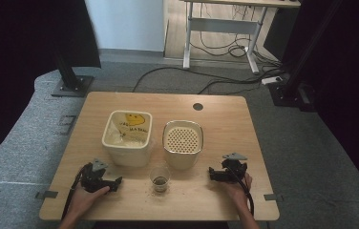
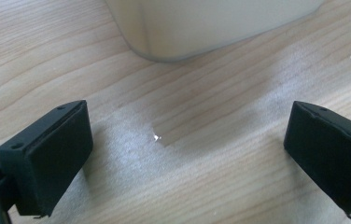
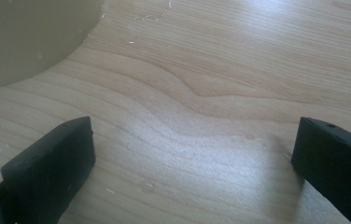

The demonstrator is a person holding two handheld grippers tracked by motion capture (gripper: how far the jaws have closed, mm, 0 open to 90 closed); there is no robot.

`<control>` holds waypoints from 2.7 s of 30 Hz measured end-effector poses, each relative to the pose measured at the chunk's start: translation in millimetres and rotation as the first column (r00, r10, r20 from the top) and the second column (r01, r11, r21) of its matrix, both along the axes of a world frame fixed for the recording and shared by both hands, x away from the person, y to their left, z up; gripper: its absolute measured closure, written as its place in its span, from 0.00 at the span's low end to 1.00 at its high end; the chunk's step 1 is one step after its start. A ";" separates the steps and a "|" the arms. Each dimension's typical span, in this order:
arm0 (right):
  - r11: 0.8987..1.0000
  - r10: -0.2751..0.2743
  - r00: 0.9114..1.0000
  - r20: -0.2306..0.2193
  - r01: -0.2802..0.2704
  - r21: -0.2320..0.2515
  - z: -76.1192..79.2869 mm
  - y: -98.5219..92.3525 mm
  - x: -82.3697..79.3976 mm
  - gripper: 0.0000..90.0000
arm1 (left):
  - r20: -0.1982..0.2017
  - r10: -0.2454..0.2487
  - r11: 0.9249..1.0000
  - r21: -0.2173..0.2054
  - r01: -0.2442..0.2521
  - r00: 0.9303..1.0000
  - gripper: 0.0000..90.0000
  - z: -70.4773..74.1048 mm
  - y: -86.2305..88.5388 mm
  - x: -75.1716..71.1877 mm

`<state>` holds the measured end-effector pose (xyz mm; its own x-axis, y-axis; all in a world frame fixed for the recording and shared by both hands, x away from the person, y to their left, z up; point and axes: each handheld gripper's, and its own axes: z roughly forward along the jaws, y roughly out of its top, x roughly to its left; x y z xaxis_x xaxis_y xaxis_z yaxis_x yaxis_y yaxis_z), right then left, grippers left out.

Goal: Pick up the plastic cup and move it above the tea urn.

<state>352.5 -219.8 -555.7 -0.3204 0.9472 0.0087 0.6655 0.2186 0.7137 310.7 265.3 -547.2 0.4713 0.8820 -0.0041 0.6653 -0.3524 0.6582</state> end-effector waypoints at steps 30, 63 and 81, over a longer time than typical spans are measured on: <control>0.931 0.318 0.929 0.189 -0.343 0.121 44.9 81.9 -62.2 0.13 | 0.021 -0.009 1.000 0.003 0.009 1.000 0.10 9.3 1.9 -21.3; 0.803 0.528 0.830 0.179 -0.556 0.212 20.8 178.8 -51.9 0.39 | -0.009 -0.028 0.999 -0.034 0.027 1.000 0.14 7.2 0.7 -20.5; 0.831 0.382 0.840 0.385 -0.494 0.253 135.3 95.6 -60.0 0.44 | -0.024 -0.026 0.999 -0.042 0.025 0.999 0.14 6.3 2.7 -20.6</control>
